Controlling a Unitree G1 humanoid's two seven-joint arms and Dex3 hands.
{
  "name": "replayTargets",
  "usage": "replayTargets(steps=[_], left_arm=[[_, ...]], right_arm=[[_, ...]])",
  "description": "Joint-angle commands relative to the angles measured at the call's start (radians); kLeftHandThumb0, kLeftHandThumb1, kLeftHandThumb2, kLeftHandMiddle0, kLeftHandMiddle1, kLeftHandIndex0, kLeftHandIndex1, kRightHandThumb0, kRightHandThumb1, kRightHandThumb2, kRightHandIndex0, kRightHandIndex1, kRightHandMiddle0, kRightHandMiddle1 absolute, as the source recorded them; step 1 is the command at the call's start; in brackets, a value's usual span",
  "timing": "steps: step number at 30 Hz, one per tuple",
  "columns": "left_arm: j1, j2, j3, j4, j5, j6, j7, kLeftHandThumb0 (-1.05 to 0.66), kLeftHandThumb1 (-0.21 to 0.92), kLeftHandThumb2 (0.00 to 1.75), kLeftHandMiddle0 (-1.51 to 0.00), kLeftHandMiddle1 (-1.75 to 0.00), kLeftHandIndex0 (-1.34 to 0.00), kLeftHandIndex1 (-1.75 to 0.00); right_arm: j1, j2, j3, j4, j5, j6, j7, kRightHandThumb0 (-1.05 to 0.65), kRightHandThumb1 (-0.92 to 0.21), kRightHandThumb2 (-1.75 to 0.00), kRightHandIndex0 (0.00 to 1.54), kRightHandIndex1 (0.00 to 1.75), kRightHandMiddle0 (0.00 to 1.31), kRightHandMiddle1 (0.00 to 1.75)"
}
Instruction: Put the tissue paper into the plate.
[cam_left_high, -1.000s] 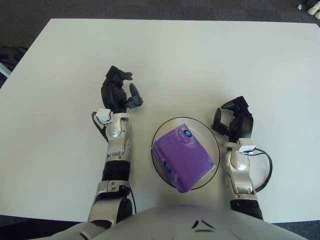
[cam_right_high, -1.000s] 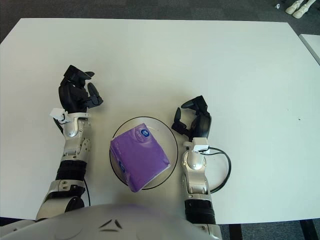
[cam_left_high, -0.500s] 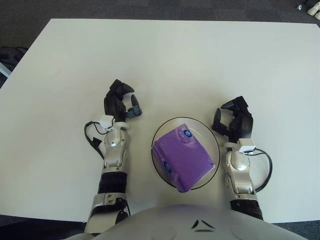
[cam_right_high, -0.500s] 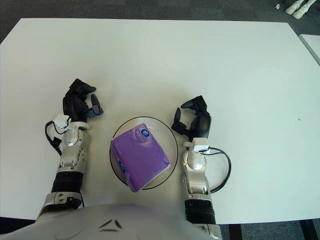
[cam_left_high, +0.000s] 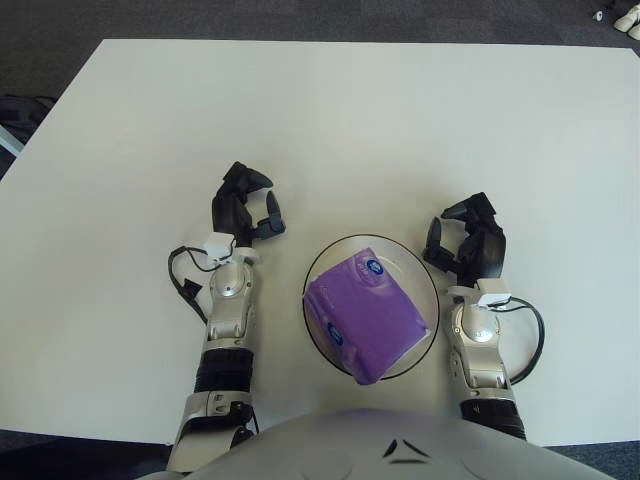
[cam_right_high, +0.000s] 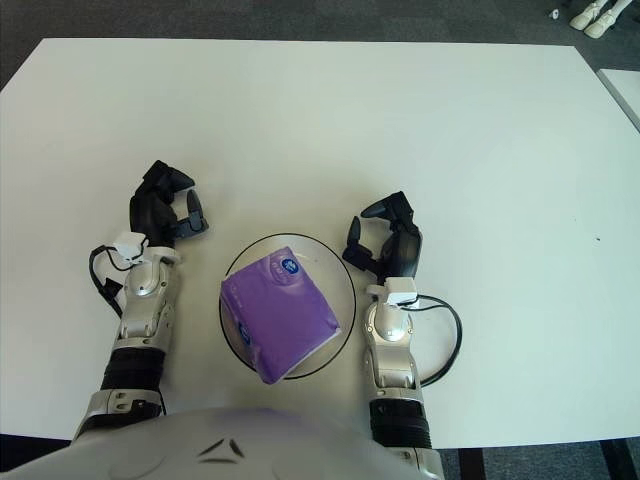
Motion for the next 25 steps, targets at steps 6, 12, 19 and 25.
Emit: replayTargets(steps=[6, 12, 19, 25], left_arm=[[0.066, 0.011, -0.011, 0.079, -0.002, 0.054, -0.014, -0.47, 0.35, 1.28, -0.98, -1.75, -0.58, -1.75], [0.082, 0.001, -0.026, 0.099, 0.010, 0.049, -0.004, -0.45, 0.39, 1.23, -0.90, -1.75, -0.55, -1.75], [0.093, -0.005, -0.035, 0.135, 0.040, 0.040, 0.017, -0.45, 0.42, 1.20, -0.82, -1.75, -0.53, -1.75], [0.090, 0.003, -0.042, 0.214, 0.081, 0.004, 0.050, -0.44, 0.43, 1.19, -0.73, -1.75, -0.52, -1.75]], right_arm=[[0.073, 0.006, -0.014, 0.065, 0.002, 0.066, -0.003, -0.47, -0.35, -1.29, 1.07, 1.75, 0.59, 1.75], [0.073, 0.007, -0.013, 0.062, -0.004, 0.071, -0.008, -0.47, -0.35, -1.29, 1.07, 1.75, 0.59, 1.75], [0.078, 0.007, -0.011, 0.053, 0.002, 0.077, 0.000, -0.47, -0.35, -1.29, 1.07, 1.75, 0.59, 1.75], [0.081, 0.010, -0.012, 0.051, 0.005, 0.077, 0.001, -0.47, -0.35, -1.28, 1.07, 1.75, 0.58, 1.75]])
